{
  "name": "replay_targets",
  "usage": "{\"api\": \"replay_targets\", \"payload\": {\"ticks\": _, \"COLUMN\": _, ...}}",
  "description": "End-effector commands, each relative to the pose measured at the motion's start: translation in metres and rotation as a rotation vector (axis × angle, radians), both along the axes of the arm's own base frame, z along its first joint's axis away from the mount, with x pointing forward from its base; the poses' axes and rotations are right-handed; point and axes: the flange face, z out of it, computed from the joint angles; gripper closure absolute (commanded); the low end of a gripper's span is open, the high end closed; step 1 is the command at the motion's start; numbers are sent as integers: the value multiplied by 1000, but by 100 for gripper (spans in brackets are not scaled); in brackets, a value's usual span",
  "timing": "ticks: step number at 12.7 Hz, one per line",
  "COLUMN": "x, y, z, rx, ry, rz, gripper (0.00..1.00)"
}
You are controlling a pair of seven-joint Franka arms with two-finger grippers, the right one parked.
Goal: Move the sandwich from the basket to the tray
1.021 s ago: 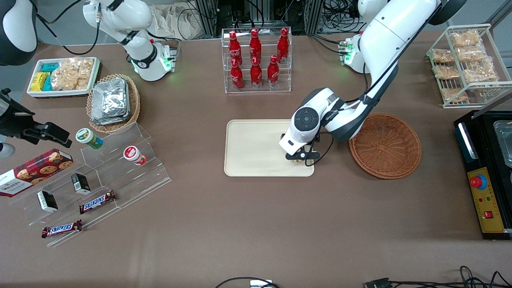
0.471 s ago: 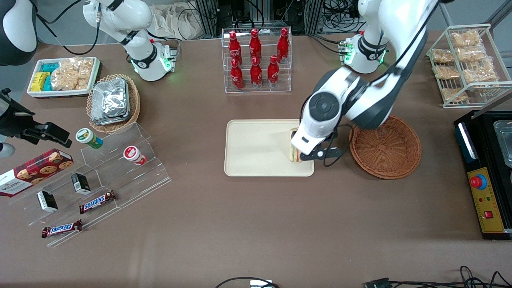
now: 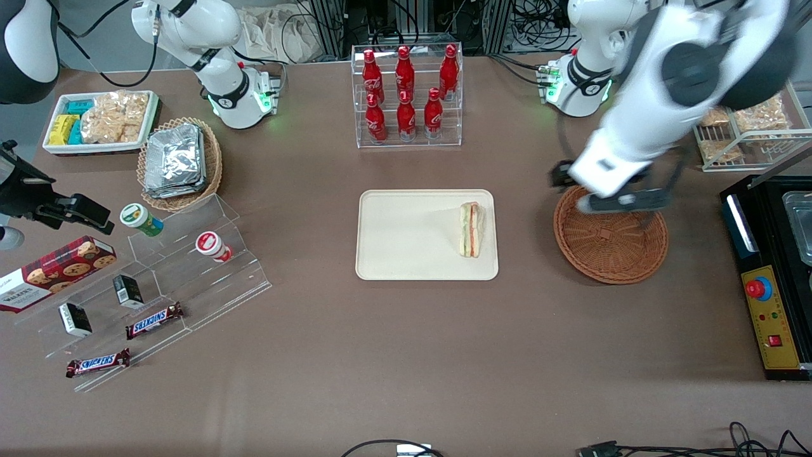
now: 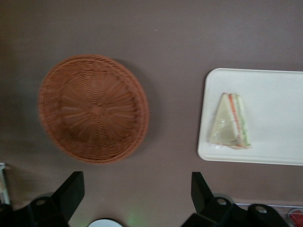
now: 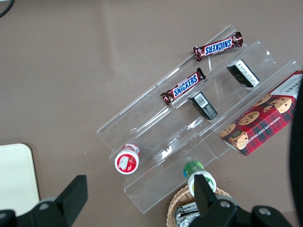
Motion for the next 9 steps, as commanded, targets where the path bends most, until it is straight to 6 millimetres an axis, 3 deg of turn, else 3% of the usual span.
{"api": "replay_targets", "payload": {"ticks": 1, "x": -13, "y": 43, "z": 24, "rx": -18, "ry": 8, "rz": 38, "gripper": 0}}
{"api": "replay_targets", "payload": {"ticks": 4, "x": -6, "y": 73, "z": 59, "rx": -27, "ry": -7, "rz": 78, "gripper": 0}}
{"api": "replay_targets", "payload": {"ticks": 9, "x": 6, "y": 86, "z": 74, "rx": -32, "ry": -14, "rz": 54, "gripper": 0}}
